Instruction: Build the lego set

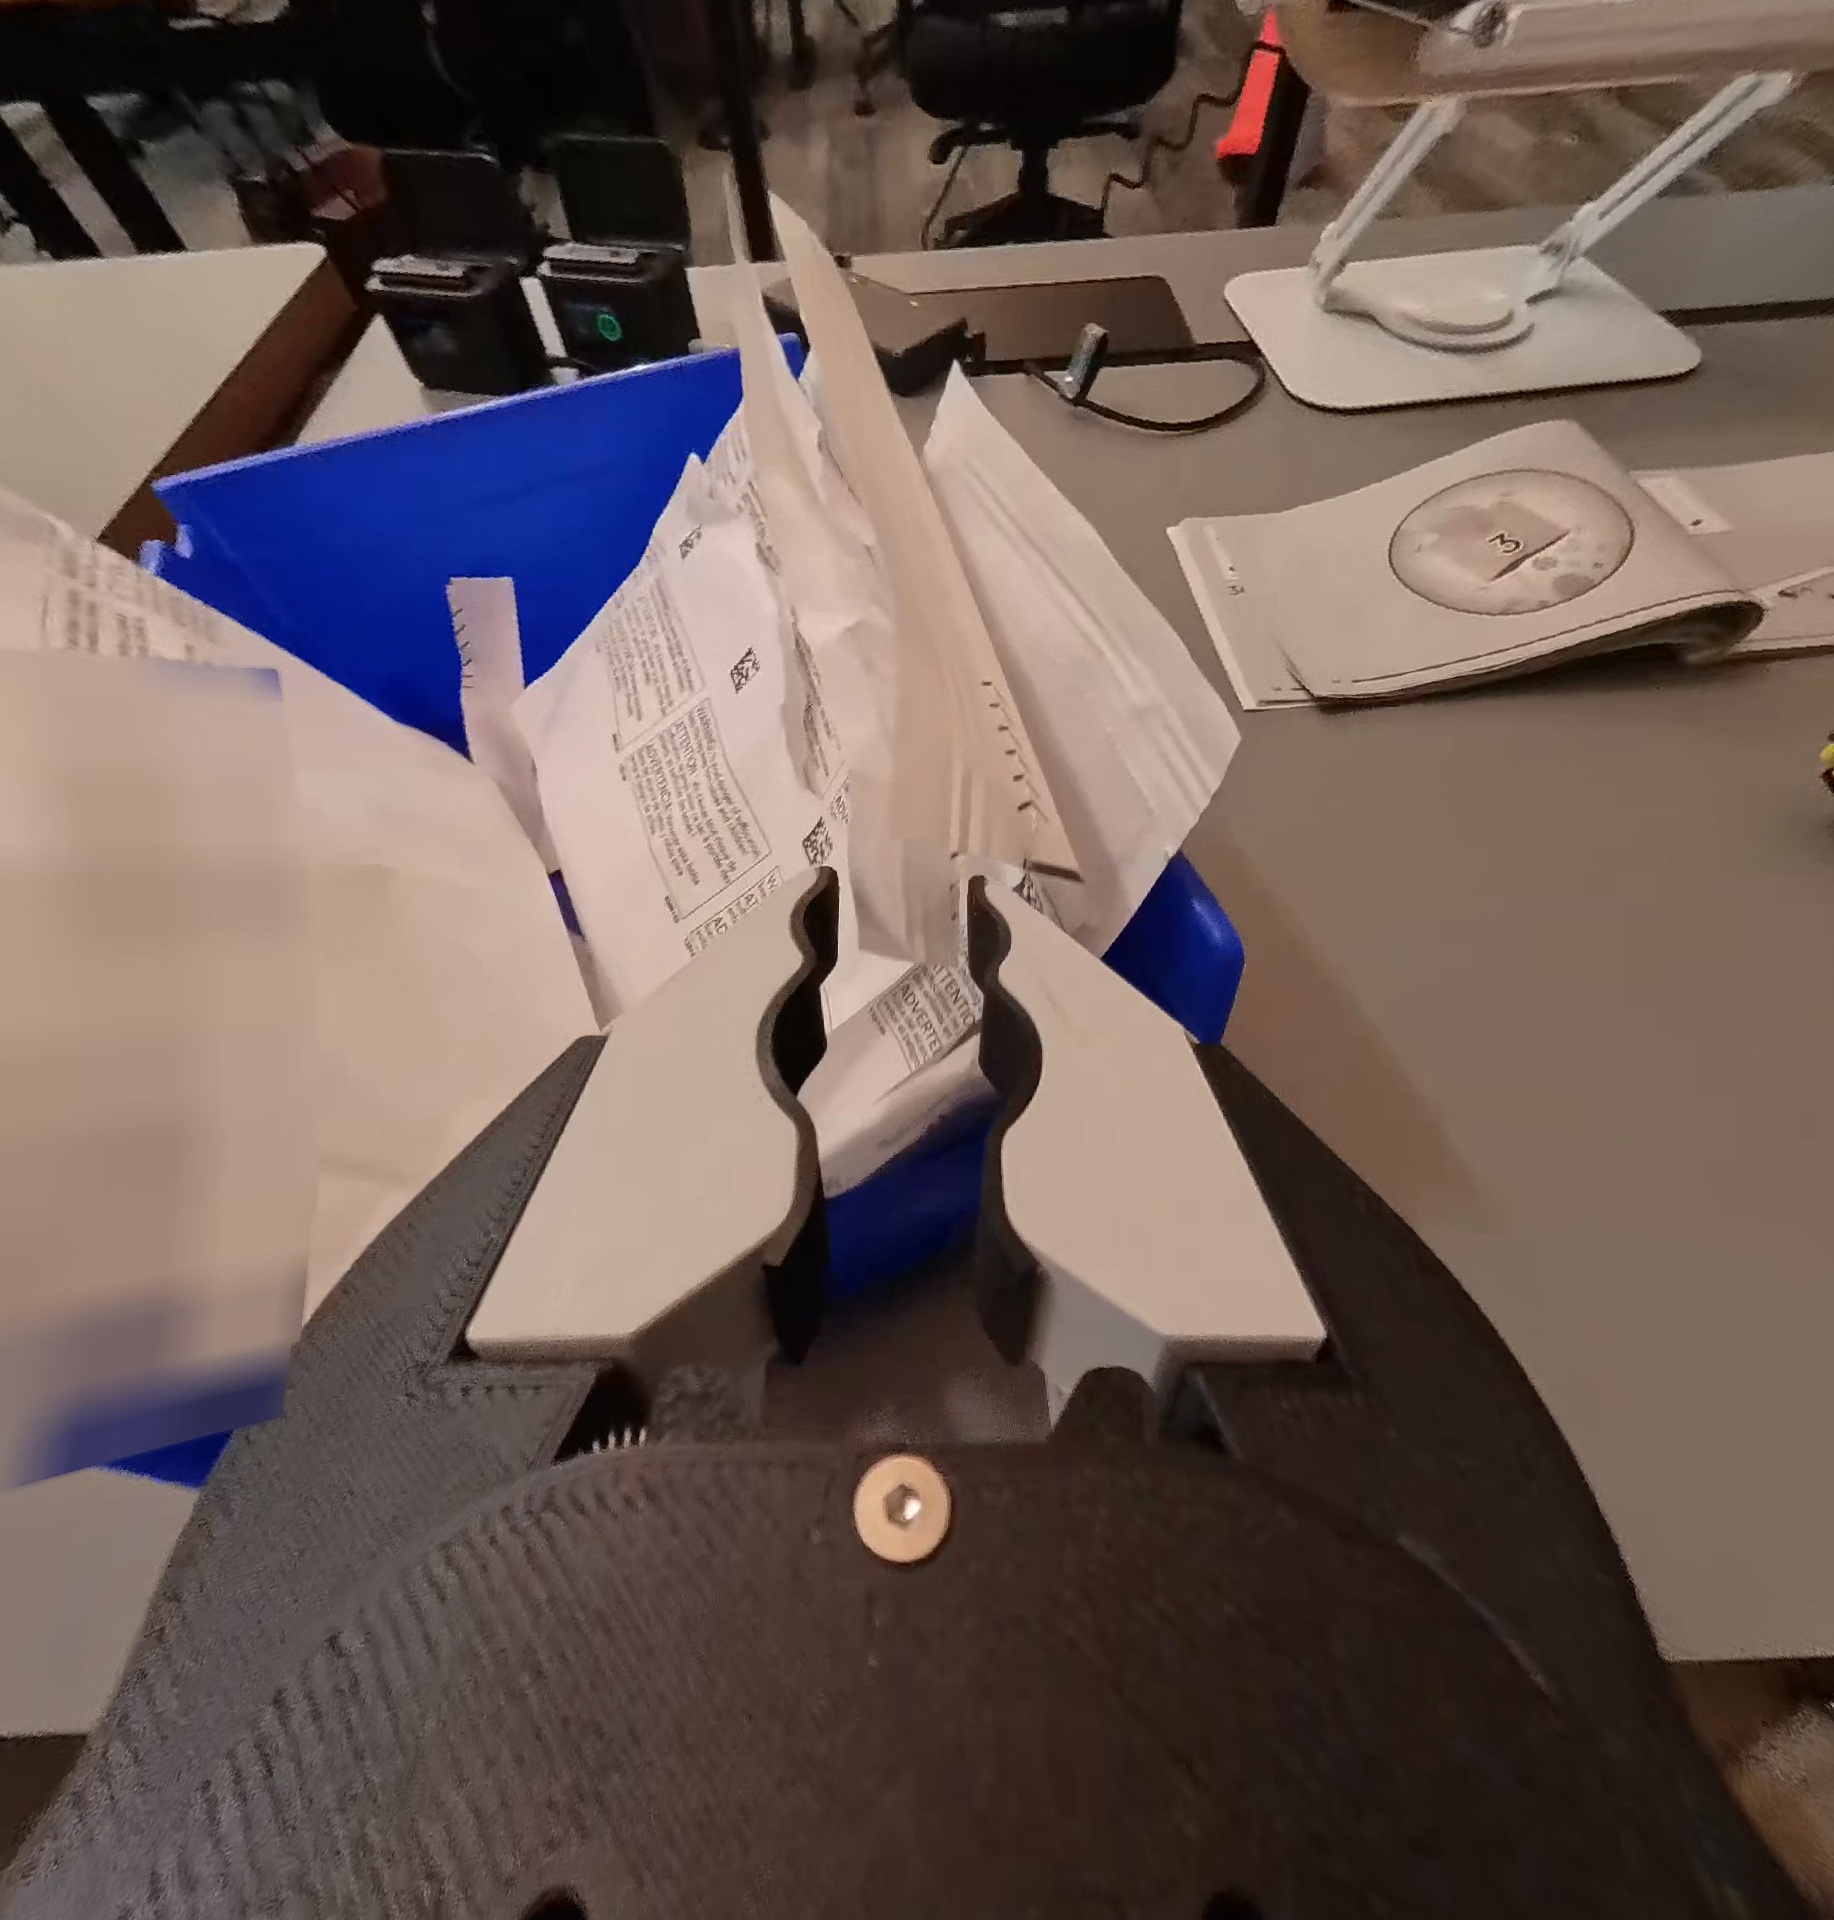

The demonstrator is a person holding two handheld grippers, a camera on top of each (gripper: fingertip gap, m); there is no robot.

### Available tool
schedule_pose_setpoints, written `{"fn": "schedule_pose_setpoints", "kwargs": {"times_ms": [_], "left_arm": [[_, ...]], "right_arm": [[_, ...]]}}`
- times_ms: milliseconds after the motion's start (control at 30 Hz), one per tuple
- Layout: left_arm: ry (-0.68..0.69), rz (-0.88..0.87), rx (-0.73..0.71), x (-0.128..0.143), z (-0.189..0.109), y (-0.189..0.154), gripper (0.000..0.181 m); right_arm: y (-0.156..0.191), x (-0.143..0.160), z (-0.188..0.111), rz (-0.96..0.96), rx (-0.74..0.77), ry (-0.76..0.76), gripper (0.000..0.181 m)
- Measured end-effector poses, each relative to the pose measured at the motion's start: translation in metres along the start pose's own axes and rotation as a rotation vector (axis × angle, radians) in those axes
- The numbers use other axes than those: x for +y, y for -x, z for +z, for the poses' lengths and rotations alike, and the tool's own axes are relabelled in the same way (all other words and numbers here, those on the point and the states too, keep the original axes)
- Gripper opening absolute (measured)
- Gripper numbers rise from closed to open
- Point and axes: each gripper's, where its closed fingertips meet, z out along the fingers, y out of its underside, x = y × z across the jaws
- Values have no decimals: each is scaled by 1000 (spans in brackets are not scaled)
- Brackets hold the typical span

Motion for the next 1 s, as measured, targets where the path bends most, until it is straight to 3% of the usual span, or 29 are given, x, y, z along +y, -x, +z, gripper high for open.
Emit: {"fn": "schedule_pose_setpoints", "kwargs": {"times_ms": [167,367,467,733,933,1000], "left_arm": [[-57,33,-129,-20,2,30,3],[-252,-228,-298,-52,-41,112,0],[-297,-246,-349,-55,-60,129,0],[-336,-160,-400,-65,-73,125,0],[-354,-151,-367,-72,-72,113,0],[-409,-137,-287,-86,-76,95,0]], "right_arm": [[-5,-6,-5,82,-30,-42,5],[-7,-12,-15,196,-86,-112,7],[-9,-14,-16,212,-87,-129,6],[-7,-12,-14,188,-81,-111,6],[-8,-14,-16,191,-80,-126,6],[-7,-14,-16,188,-80,-126,6]]}}
